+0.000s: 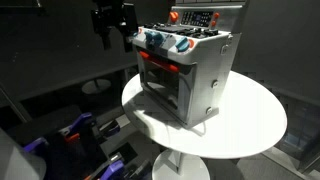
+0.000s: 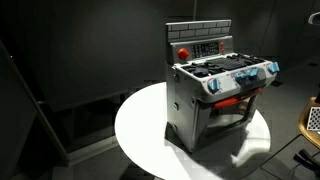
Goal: Push the top orange button on the right side of the stove
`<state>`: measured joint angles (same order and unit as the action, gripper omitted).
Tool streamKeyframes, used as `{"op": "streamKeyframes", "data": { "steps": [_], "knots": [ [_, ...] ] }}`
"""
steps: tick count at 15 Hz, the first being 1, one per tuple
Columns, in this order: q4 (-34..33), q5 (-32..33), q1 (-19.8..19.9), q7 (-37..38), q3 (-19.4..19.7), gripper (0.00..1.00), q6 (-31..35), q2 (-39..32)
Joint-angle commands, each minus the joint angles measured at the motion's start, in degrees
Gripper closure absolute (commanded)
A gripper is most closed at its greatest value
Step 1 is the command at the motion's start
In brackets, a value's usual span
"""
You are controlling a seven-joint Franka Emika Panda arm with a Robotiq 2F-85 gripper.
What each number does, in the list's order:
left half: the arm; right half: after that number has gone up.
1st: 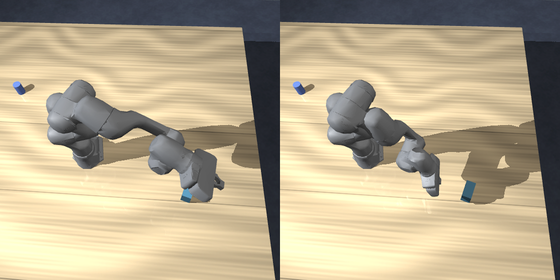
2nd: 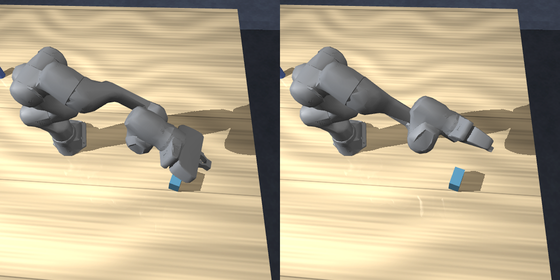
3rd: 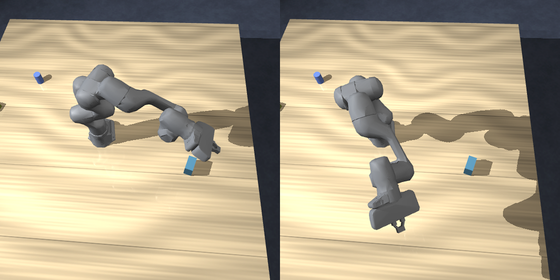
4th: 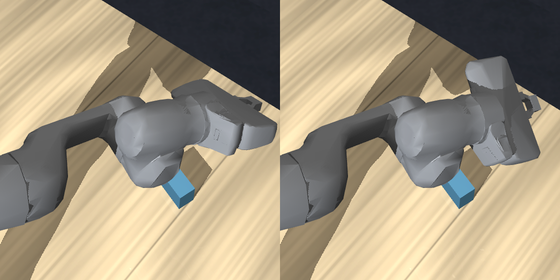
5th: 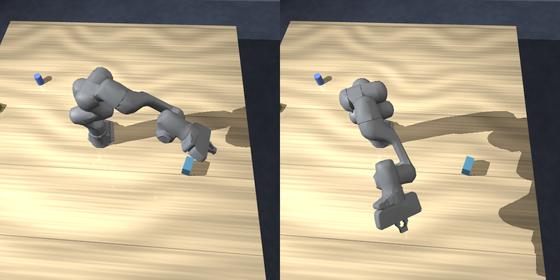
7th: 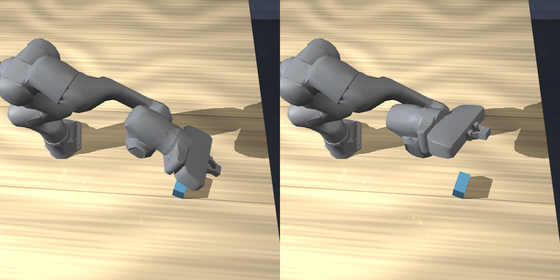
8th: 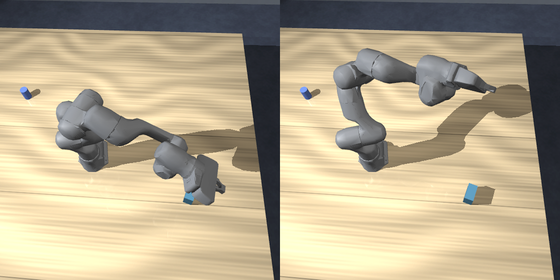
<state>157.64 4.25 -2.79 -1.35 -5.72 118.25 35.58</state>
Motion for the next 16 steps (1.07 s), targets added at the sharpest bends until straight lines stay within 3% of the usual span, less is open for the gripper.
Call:
{"op": "streamKeyframes", "data": {
  "steps": [1,10,16],
  "knots": [
    [-0.1,0.4,-0.6,0.3,0.6,0.00,-0.1,0.0],
    [-0.1,0.6,-0.5,0.5,0.5,0.00,0.1,0.0],
    [-3.5,0.5,0.3,2.1,0.5,0.00,2.4,-1.7]
  ]
}}
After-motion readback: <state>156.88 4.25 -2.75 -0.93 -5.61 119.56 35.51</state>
